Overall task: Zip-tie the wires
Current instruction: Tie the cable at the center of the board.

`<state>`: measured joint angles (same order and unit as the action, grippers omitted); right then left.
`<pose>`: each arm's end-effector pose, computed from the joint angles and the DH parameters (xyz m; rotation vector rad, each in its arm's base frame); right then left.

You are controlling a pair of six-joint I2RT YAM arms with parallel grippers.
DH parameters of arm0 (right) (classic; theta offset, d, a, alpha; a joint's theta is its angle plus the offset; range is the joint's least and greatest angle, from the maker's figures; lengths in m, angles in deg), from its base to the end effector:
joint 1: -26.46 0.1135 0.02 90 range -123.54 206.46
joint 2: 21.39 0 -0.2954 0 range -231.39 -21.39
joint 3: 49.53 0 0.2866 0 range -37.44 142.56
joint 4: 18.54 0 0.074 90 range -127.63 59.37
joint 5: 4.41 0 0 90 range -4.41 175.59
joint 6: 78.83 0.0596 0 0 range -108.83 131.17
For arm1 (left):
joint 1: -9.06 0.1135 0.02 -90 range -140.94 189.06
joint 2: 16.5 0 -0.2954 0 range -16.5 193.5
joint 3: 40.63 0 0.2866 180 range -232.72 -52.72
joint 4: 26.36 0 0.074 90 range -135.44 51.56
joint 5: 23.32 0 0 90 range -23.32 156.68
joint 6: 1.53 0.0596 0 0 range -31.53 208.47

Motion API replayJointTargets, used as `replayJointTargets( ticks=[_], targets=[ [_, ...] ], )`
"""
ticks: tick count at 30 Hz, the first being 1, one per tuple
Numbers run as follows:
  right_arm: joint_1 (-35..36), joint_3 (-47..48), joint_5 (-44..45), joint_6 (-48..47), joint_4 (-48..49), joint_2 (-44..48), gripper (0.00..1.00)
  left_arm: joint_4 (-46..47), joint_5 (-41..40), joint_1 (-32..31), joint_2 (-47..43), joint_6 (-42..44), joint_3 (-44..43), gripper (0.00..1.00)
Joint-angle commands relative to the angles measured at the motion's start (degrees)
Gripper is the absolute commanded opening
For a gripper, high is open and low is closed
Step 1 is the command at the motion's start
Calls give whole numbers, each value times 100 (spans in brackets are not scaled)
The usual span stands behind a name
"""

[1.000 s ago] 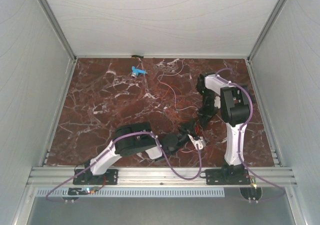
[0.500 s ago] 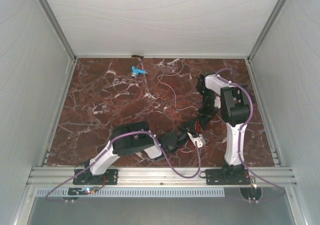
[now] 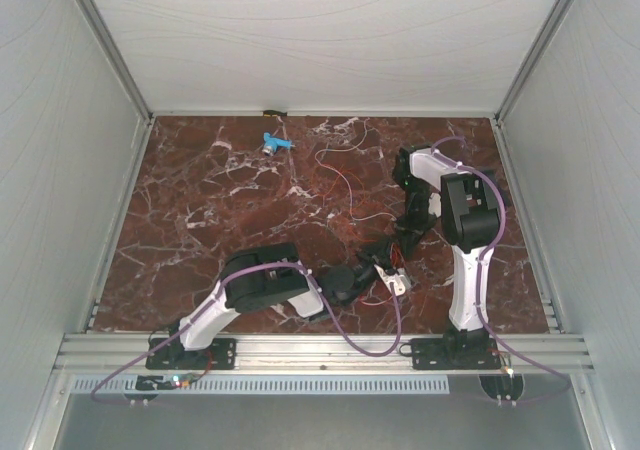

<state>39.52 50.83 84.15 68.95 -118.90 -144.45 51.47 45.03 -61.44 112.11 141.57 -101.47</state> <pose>0.3627 0.0857 0.1385 -1.0077 -2.4240 0.4247 0.1677 -0.4076 0.1016 1.0616 0.9245 0.0117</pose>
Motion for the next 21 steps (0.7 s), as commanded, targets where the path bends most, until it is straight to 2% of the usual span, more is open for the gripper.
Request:
replayJointTargets(
  ticks=[1,21],
  targets=[
    [-55,160,10,-4,-75,-97,0,1503,27,-5,78,-89,-72,0],
    [-59,281,-149,-74,-74,-34,0,1496,14,-43,184,-20,-108,0]
  ],
)
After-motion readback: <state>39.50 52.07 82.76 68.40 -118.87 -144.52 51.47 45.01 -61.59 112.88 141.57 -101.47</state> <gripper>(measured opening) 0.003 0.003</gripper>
